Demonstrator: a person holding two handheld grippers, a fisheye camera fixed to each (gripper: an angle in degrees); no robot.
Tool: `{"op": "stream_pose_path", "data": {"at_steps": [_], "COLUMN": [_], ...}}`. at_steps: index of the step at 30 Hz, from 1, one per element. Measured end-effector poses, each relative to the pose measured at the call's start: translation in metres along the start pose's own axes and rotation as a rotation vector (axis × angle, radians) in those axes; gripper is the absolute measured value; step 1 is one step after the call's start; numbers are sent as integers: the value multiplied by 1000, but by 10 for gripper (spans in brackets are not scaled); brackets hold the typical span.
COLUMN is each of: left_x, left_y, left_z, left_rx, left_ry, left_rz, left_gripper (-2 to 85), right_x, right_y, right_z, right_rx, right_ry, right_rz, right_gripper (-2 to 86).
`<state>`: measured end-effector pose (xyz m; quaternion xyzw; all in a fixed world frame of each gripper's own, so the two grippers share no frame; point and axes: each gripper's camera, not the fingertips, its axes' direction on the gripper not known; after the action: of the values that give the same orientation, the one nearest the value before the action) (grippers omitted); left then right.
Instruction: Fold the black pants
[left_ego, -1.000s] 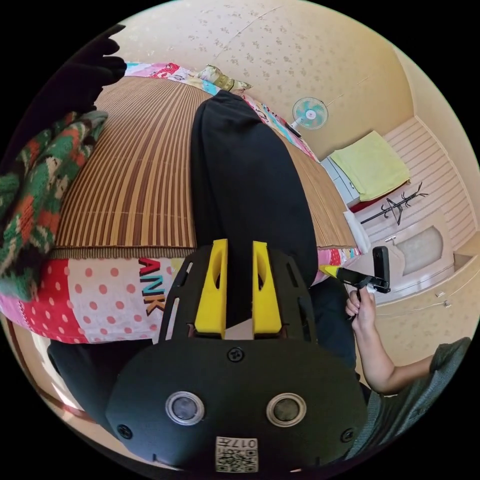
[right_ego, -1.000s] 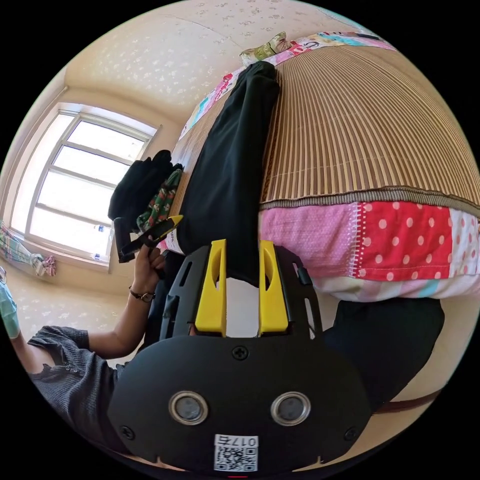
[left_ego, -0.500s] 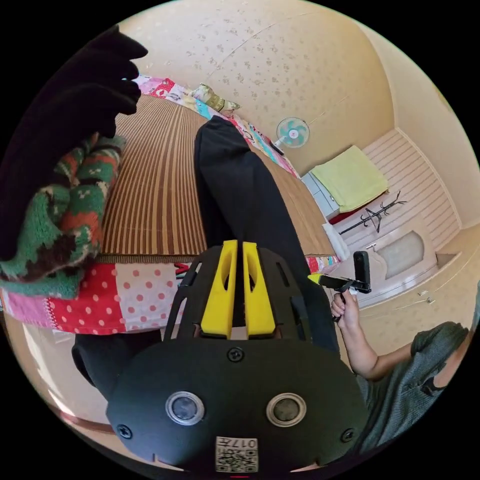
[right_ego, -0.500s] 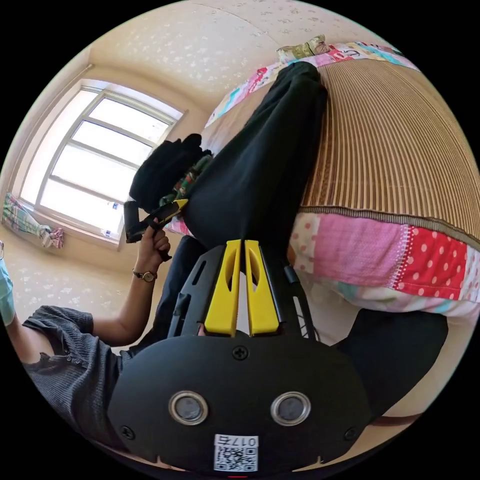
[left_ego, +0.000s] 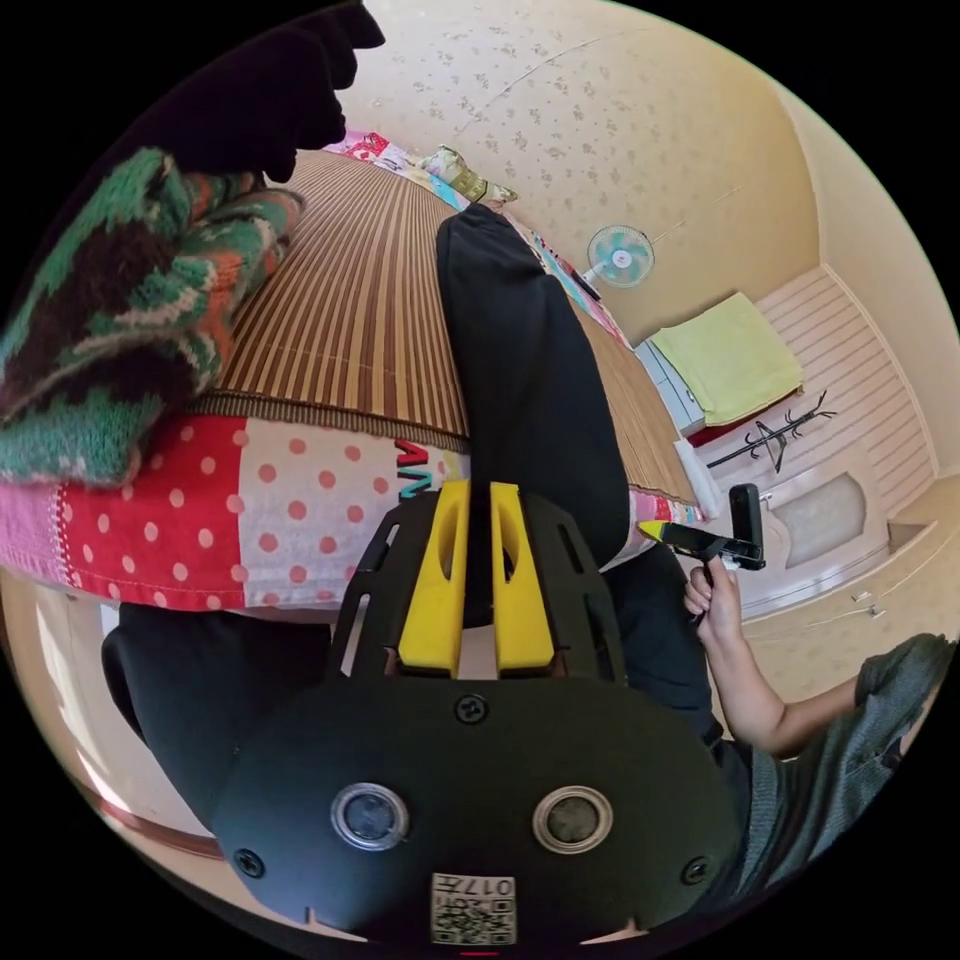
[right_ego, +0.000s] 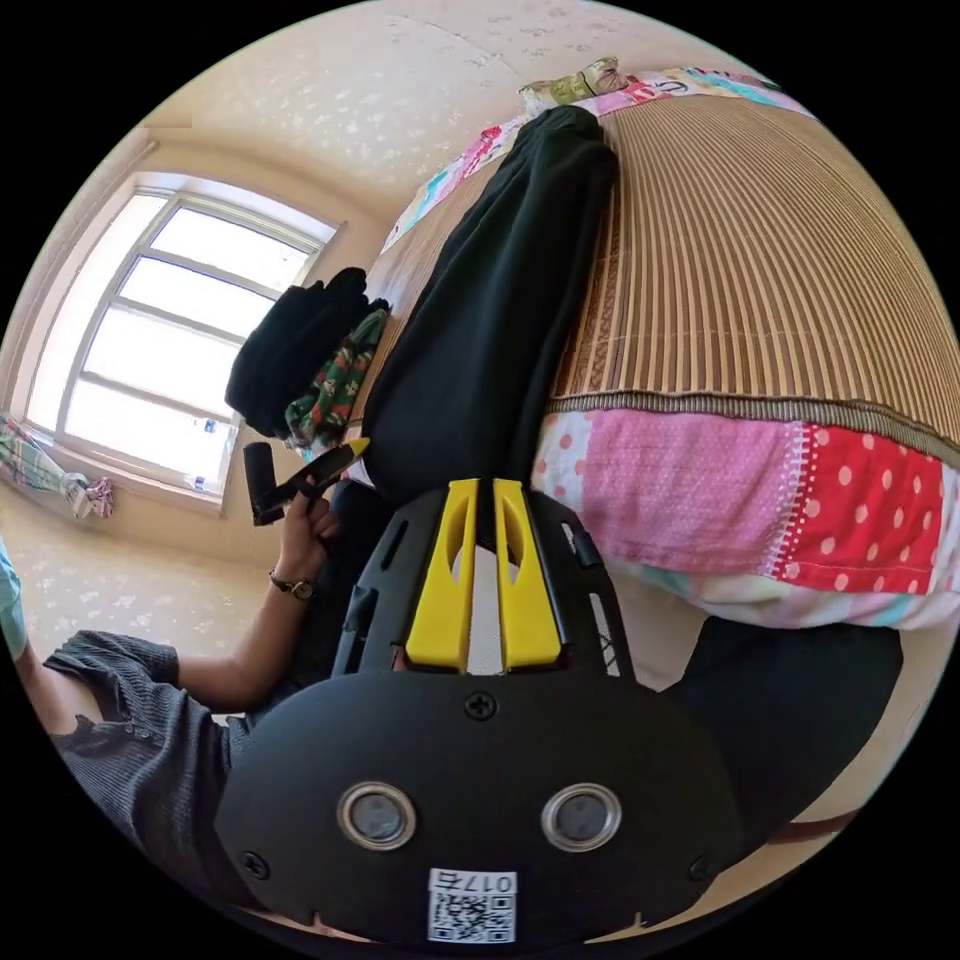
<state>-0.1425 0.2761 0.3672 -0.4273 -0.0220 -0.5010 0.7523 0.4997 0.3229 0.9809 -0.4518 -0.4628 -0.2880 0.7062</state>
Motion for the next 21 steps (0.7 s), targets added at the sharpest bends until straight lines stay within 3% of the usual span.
{"op": "stream_pose_path", "data": {"at_steps": [3,11,13,15,18,21], "left_x": [5,19,20,21,24,26], "left_y": [6,13,14,14,14,13], "left_z": [4,20,23,25,27,29], "left_rx": [22,51,52,52,55,53], "left_ry": [-28,-98,-103,-105,-108,-108], "left_rz": [23,73,77,77,80,84], "left_gripper": [44,45,45,45,45,45], "right_x": [5,27,39,63,79,71], "right_y": [-20,-122,-147,-175,-187,-187], "right_z": [-9,27,35,38,17,-8], "right_rx": [88,71,47,38,166,230], "right_ry": [12,-66,-117,-314,-469,-450], "right_rz": [-1,19,62,173,215,189], "right_gripper": [76,90,82,67,24,14]}}
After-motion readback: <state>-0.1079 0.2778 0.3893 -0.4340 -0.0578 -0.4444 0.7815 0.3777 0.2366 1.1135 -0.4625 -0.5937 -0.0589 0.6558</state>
